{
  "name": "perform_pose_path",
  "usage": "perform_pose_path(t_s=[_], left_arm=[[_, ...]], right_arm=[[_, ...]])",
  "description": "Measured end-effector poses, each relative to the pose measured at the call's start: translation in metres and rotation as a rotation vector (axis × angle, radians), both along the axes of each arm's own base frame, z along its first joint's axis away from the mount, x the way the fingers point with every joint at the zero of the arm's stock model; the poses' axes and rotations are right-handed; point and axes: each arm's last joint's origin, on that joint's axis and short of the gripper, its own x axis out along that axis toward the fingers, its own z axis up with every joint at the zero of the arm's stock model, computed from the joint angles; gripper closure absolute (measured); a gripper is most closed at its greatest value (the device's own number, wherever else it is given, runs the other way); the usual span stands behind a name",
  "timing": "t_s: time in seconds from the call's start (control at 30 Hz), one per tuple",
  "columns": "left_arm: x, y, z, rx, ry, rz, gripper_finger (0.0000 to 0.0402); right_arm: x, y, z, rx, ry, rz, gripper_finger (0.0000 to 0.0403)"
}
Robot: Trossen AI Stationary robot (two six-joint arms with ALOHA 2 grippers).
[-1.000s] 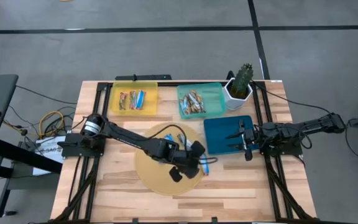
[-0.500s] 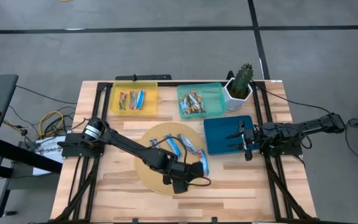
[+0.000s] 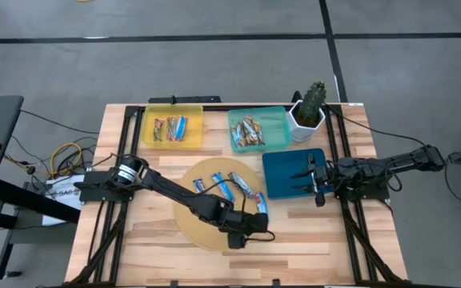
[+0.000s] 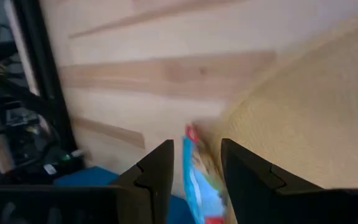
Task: Pick and place Granola Bars by type
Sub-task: Put the red granola bar into the yellow bin
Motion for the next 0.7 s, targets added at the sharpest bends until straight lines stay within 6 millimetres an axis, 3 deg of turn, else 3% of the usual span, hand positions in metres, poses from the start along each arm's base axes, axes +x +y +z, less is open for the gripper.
perform_pose_path(t_s=[0.47,0.7], left_arm=[[0.023,0.032,-0.038,0.025,0.021,0.086,0.0274],[0.029,0.037,-0.041,-0.034,-0.006,0.139,0.0272]], right_arm=[[0.001,0.0,0.0,0.001,-0.004,0.0,0.0249],[0.0,0.0,0.0,0.001,-0.002,0.0,0.0249]])
